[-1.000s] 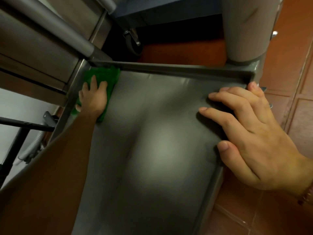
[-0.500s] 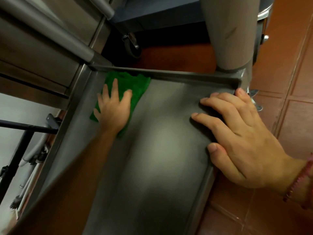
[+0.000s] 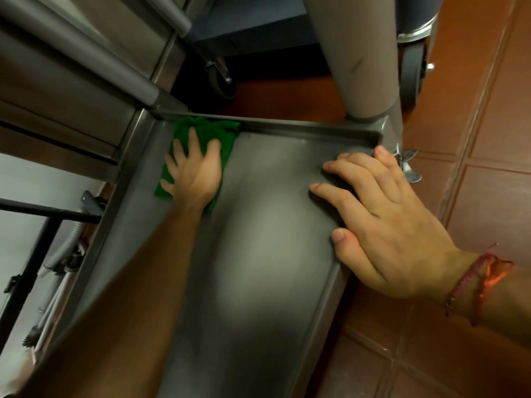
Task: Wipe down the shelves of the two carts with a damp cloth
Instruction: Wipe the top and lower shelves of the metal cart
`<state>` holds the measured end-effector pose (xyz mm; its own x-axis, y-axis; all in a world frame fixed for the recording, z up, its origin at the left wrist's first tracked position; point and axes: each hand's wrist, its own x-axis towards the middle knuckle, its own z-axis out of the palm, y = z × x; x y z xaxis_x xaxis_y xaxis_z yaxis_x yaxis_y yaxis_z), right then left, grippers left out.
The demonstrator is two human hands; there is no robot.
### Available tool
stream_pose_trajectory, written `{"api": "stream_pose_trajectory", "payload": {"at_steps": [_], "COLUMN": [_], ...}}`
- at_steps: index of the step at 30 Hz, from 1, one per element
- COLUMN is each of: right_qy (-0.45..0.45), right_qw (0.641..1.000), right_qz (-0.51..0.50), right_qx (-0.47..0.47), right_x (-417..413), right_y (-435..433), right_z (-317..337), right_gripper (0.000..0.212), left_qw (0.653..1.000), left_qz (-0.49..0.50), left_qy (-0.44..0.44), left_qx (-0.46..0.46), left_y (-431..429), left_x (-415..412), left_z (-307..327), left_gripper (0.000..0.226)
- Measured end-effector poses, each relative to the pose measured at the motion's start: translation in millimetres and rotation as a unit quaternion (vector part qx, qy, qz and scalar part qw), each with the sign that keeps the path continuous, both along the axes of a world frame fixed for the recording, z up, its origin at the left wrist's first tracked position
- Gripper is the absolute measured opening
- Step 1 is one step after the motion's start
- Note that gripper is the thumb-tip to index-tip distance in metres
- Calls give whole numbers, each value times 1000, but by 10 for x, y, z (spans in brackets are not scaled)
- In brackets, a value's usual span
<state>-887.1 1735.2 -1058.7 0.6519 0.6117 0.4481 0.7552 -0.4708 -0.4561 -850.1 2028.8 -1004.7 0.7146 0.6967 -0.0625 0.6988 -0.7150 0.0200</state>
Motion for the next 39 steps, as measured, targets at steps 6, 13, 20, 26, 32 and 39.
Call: {"api": "stream_pose_trajectory", "payload": {"at_steps": [6, 13, 20, 26, 32, 39], "right_qy": [0, 7, 0, 14, 22, 23], "right_qw": [999, 997, 994, 993, 993, 993], "right_qz": [1, 22, 16, 6, 5, 3], "right_qx": [-50, -80, -111, -118, -117, -112], "right_x": [-21, -4, 7, -42, -49, -67], "right_y": [-45, -141, -601, -571, -556, -537], "right_z": [91, 166, 29, -52, -65, -71], "right_gripper": [61, 64, 75, 78, 80, 76], "left_qw": [999, 997, 998, 996, 993, 993], "left_qz": [-19, -47, 3, 6, -61, -89], "left_qy": [0, -5, 9, 23, 46, 22], "left_qx": [-37, -61, -54, -82, -86, -78], "left_y": [-960, -1164, -844, -1151, -1787, -1734], "left_x": [-440, -600, -327, -417, -754, -793], "left_z": [18, 37, 94, 133, 88, 51], "left_gripper": [64, 67, 64, 66, 69, 72]}}
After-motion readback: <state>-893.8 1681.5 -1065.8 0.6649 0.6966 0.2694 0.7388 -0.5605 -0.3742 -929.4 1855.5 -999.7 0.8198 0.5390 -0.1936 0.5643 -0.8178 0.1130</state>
